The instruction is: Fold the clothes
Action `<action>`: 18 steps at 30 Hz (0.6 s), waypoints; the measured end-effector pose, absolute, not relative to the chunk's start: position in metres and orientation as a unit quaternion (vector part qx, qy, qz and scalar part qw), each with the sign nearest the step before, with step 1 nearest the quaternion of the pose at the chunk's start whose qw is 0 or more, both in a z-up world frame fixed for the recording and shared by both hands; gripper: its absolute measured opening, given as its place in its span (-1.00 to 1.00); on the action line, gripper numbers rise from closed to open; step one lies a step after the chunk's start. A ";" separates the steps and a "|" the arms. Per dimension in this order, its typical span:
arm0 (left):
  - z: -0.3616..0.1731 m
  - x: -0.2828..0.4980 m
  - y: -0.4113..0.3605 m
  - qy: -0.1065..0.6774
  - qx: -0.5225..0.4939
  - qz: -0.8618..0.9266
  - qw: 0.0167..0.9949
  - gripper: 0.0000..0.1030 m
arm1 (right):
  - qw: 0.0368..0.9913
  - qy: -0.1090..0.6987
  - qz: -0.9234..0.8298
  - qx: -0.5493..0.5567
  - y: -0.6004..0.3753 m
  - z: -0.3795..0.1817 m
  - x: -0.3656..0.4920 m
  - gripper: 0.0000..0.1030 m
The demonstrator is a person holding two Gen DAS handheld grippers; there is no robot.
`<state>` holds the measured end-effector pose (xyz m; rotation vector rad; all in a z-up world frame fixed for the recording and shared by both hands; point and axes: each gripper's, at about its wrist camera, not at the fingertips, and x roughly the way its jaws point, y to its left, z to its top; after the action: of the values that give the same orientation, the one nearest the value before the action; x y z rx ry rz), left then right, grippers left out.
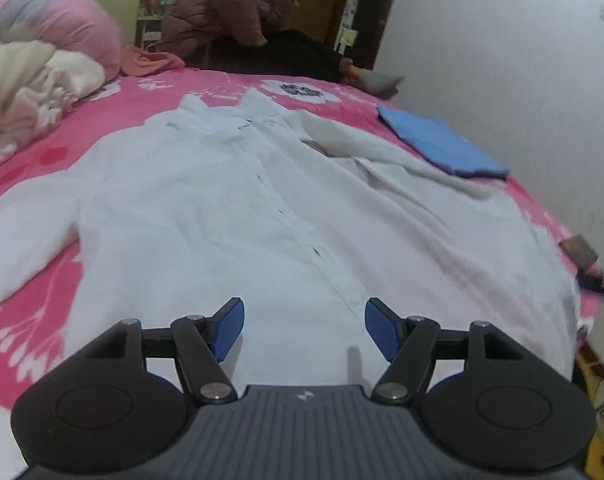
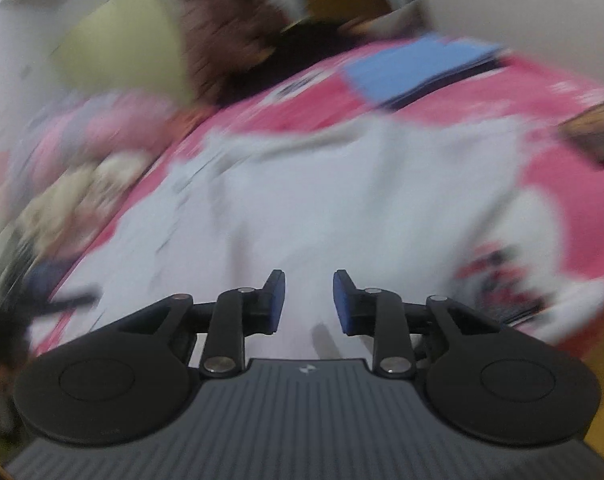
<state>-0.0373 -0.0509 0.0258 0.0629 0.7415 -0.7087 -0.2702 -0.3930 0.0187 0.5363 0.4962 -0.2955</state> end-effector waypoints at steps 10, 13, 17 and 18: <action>0.010 -0.044 -0.070 0.368 0.063 -0.328 0.868 0.35 | 0.882 0.186 -0.320 0.290 -0.514 -0.008 -0.249 -0.40; 0.008 -0.045 -0.072 0.367 0.073 -0.324 0.869 0.35 | 0.874 0.187 -0.340 0.294 -0.532 -0.024 -0.234 -0.40; 0.008 -0.046 -0.073 0.366 0.079 -0.322 0.869 0.35 | 0.870 0.178 -0.352 0.297 -0.537 -0.033 -0.224 -0.52; 0.007 -0.046 -0.073 0.366 0.079 -0.322 0.869 0.35 | 0.870 0.175 -0.353 0.296 -0.536 -0.034 -0.223 -0.74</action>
<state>-0.0457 -0.0725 0.0073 0.1652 0.7666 -0.6728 -0.2234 -0.5364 -0.0336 0.6200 0.3665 -0.7390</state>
